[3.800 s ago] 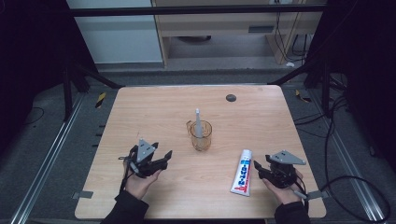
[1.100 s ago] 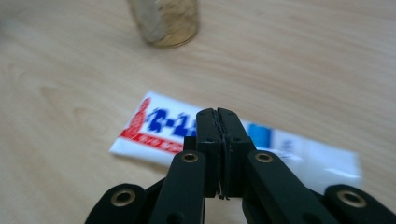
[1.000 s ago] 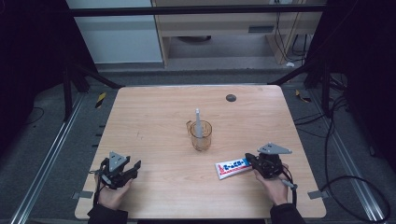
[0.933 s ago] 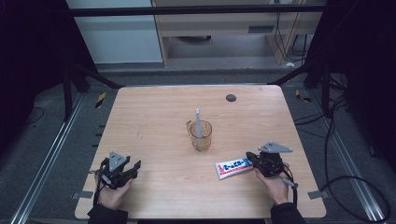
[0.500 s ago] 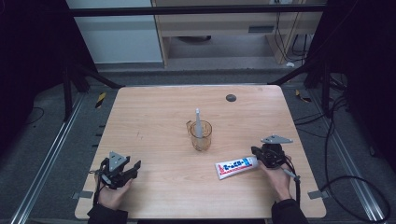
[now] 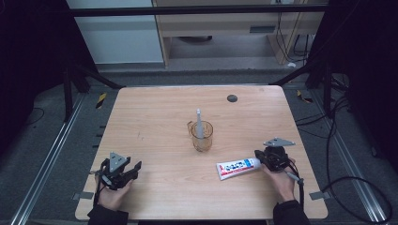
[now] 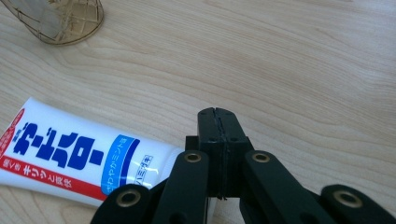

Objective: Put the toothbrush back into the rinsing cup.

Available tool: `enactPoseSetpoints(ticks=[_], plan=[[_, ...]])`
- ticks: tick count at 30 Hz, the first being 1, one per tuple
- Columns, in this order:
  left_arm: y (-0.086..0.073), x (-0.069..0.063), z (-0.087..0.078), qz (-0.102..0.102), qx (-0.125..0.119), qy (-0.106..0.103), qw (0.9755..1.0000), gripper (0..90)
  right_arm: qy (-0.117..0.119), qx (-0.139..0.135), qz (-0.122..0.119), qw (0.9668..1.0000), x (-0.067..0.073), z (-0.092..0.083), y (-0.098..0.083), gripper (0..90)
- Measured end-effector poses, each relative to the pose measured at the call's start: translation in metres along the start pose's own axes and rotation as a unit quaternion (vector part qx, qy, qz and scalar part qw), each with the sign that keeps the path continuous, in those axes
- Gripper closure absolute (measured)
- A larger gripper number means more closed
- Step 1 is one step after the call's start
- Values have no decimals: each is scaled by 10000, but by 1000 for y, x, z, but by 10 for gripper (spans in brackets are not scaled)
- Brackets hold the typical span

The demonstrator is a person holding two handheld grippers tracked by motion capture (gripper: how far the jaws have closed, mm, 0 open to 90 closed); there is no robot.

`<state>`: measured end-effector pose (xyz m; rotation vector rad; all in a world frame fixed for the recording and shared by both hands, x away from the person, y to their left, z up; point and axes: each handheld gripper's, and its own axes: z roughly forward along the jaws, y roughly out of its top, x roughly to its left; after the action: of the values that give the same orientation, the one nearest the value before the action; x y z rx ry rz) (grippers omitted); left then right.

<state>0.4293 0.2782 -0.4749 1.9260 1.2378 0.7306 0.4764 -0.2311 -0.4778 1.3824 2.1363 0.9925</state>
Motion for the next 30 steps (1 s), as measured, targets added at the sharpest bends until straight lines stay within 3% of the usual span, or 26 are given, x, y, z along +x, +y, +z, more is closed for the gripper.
enactPoseSetpoints(ticks=[30], plan=[[0, 2, -2, -58, 111, 114, 9999, 474, 245, 241, -145, 9993, 16, -23, -23, 900]])
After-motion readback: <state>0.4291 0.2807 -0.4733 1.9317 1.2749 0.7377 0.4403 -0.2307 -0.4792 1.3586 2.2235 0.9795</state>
